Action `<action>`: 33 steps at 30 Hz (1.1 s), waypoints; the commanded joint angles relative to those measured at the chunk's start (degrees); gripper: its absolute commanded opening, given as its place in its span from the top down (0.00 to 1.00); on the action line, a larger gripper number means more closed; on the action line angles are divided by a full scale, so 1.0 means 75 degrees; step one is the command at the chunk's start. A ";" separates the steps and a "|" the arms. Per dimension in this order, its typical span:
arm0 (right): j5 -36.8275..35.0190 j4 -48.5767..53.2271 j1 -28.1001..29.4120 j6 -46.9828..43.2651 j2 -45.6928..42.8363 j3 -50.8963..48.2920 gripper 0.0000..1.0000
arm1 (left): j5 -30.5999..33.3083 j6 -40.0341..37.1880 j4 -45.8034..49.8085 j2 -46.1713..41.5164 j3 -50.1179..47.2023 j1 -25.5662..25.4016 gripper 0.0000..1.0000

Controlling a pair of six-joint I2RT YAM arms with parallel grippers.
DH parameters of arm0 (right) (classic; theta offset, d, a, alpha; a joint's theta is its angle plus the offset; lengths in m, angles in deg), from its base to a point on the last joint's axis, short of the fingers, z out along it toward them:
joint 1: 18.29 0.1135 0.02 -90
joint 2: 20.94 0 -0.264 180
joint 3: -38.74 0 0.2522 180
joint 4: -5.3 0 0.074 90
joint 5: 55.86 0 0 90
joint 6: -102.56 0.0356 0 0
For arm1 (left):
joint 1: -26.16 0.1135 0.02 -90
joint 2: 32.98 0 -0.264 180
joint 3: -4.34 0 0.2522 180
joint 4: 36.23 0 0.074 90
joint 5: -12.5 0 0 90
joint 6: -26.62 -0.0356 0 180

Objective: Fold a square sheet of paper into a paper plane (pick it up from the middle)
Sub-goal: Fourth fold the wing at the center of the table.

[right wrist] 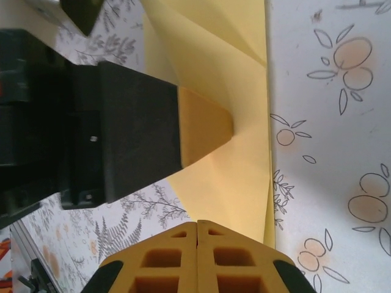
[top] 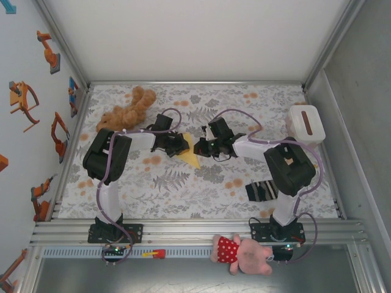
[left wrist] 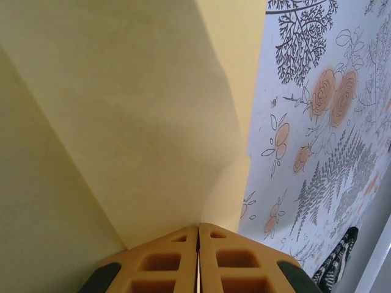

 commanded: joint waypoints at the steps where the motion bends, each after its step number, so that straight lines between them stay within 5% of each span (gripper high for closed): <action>1: 0.0302 -0.0076 0.0058 0.0048 0.0391 0.0269 0.97 | 0.0393 -0.0013 0.0331 0.0309 -0.0091 0.0101 0.91; 19: 0.0399 0.1435 0.0144 -0.0994 0.1133 0.0579 0.99 | 0.0767 0.0253 0.1004 0.0587 -0.0004 0.0124 0.93; 33: 0.0721 0.2127 0.0144 -0.1672 0.0243 -0.0427 0.99 | 0.1012 0.0337 0.1157 0.0706 -0.0199 0.0201 0.93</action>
